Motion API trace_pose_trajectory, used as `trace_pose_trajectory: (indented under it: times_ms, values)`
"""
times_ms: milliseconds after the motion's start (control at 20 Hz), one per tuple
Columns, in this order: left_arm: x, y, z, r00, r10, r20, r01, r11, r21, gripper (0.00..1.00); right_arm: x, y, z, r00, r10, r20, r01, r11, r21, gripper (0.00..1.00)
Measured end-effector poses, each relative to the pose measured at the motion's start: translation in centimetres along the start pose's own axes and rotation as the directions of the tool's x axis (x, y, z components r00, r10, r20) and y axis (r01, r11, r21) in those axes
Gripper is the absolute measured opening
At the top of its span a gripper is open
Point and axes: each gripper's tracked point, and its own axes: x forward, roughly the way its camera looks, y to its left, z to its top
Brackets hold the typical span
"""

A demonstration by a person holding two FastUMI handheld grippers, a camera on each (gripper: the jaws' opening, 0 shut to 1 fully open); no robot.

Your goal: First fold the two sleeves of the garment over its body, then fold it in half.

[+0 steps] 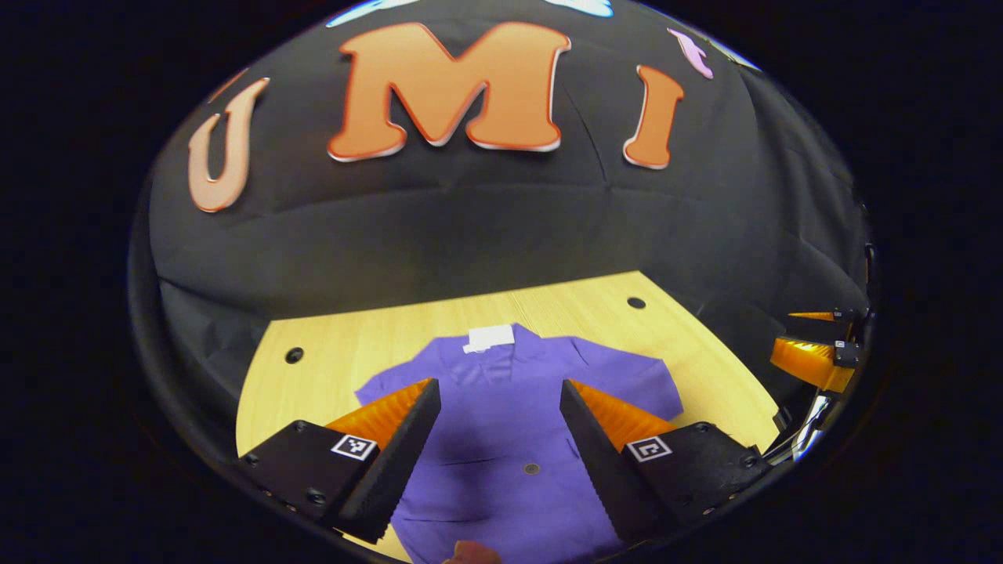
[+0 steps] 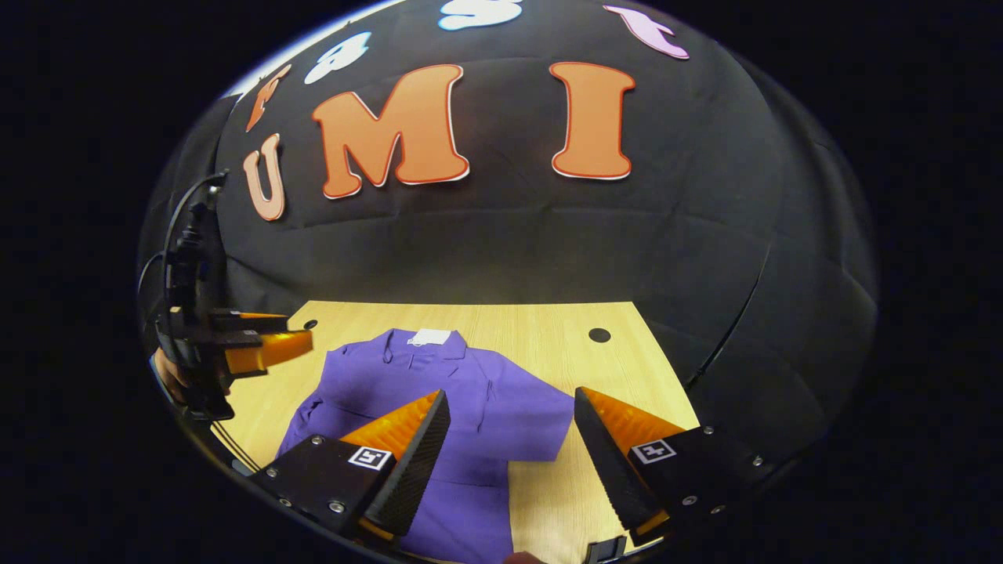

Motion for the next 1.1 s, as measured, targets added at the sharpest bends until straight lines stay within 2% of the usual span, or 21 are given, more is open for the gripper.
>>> trace_pose_trajectory:
  times_ms: [100, 250, 350, 550, 650, 700, 800, 950, 1100]
  values:
    - [-3.1, 2.2, 1.1, 0.993, 0.063, 0.103, -0.064, 0.998, 0.003, 1.0, -0.4, 1.1, -0.3, 1.0, 0.009, 0.019, -0.009, 1.0, 0.003, 0.95]
    - [-7.5, 4.4, 1.5, 0.96, 0.13, 0.247, -0.13, 0.991, -0.015, 0.99, -1.2, 2.0, -0.9, 0.998, 0.008, 0.062, -0.007, 1.0, -0.004, 0.95]
    - [-10.5, 4.1, 1.4, 0.93, 0.159, 0.33, -0.153, 0.987, -0.044, 0.99, -2.1, 2.6, -0.9, 0.993, 0.005, 0.116, -0.002, 1.0, -0.024, 0.95]
    - [-15.9, 5.6, 1.4, 0.853, 0.231, 0.468, -0.218, 0.972, -0.082, 0.99, -3.5, 3.9, -1.7, 0.985, 0.018, 0.171, -0.006, 0.997, -0.072, 0.95]
    - [-17.5, 6.0, 0.1, 0.834, 0.267, 0.483, -0.249, 0.963, -0.102, 0.99, -4.0, 4.4, -2.1, 0.982, 0.019, 0.188, -0.002, 0.996, -0.091, 0.95]
    - [-17.9, 6.1, -0.8, 0.834, 0.276, 0.478, -0.258, 0.961, -0.104, 0.98, -4.0, 4.5, -2.8, 0.983, 0.019, 0.182, 0.0, 0.995, -0.102, 0.95]
    - [-18.0, 6.6, -3.4, 0.852, 0.286, 0.438, -0.28, 0.957, -0.08, 0.99, -3.6, 4.5, -5.4, 0.993, 0.025, 0.114, -0.012, 0.994, -0.112, 0.95]
    - [-16.5, 7.4, -9.1, 0.918, 0.29, 0.271, -0.286, 0.957, -0.057, 0.98, -3.2, 4.0, -10.3, 0.999, 0.02, -0.036, -0.024, 0.996, -0.089, 0.95]
    - [-15.4, 8.3, -13.8, 0.948, 0.293, 0.12, -0.286, 0.955, -0.076, 0.98, -3.2, 3.5, -14.3, 0.986, 0.021, -0.164, -0.026, 0.999, -0.026, 0.95]
